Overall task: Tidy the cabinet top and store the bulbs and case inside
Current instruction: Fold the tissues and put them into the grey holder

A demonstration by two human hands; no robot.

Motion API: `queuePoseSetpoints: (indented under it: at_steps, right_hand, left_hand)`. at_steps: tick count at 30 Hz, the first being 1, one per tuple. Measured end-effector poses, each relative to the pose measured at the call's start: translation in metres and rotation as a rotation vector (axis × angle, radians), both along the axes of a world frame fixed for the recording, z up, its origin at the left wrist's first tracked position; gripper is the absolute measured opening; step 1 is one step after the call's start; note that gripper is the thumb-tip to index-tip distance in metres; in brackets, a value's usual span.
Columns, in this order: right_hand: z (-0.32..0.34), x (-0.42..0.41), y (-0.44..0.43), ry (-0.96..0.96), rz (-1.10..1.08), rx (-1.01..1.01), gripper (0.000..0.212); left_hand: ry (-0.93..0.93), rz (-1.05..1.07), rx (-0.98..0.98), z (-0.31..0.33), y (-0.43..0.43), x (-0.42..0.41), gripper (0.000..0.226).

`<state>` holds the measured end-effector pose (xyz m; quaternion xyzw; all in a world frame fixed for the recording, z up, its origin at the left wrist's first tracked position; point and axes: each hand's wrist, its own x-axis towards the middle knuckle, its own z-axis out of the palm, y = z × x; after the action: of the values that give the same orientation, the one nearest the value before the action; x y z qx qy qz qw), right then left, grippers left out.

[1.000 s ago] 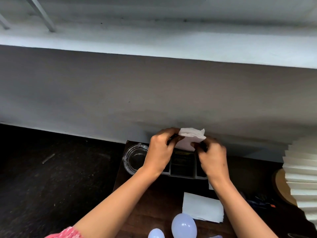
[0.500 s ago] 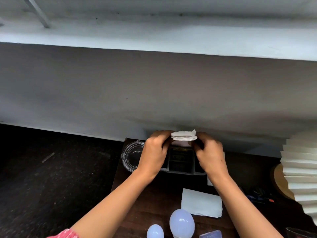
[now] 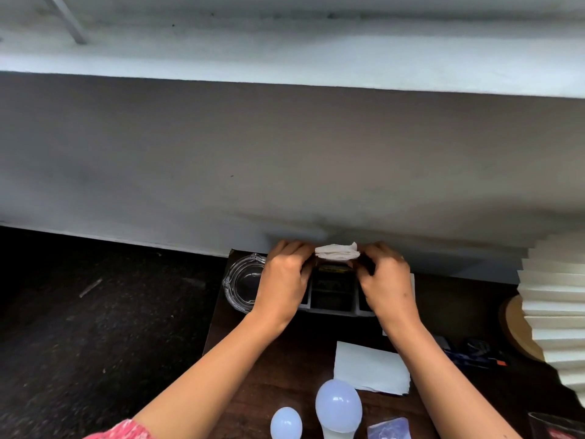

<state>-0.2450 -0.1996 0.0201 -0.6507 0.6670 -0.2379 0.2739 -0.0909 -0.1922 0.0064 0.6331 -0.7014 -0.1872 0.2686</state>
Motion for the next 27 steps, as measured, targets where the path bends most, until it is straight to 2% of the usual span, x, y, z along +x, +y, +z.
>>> queuePoseSetpoints:
  at_steps: [7,11,14,17,19,21,25,27]
  right_hand:
    - [-0.002,-0.002,-0.001,0.009,-0.02,0.015,0.022]
    - [-0.003,-0.004,0.0,-0.006,-0.016,0.037,0.028]
    - [0.007,-0.013,0.012,-0.072,-0.101,-0.081,0.025]
    - [0.02,-0.029,0.045,-0.08,-0.107,-0.272,0.01]
    - [0.018,-0.038,0.07,0.042,-0.068,-0.329,0.013]
    - [0.009,-0.044,0.093,0.19,-0.012,-0.32,0.017]
    - [-0.026,-0.049,0.116,0.383,0.162,-0.182,0.014]
    - [-0.043,-0.048,0.117,0.446,0.229,-0.073,0.025]
  left_hand:
    - [-0.055,0.022,-0.049,0.003,0.003,-0.004,0.023]
    - [-0.065,0.024,-0.032,0.003,0.008,-0.007,0.036]
    - [0.006,0.06,-0.095,0.009,0.023,-0.014,0.034]
    - [0.047,-0.148,-0.144,0.009,0.048,-0.021,0.014]
    - [-0.096,-0.36,-0.128,-0.004,0.062,-0.025,0.01]
    - [-0.281,-0.481,-0.085,-0.02,0.072,-0.029,0.007]
    - [-0.483,-0.556,0.177,-0.034,0.078,-0.042,0.03]
    - [-0.578,-0.549,0.242,-0.036,0.078,-0.049,0.037]
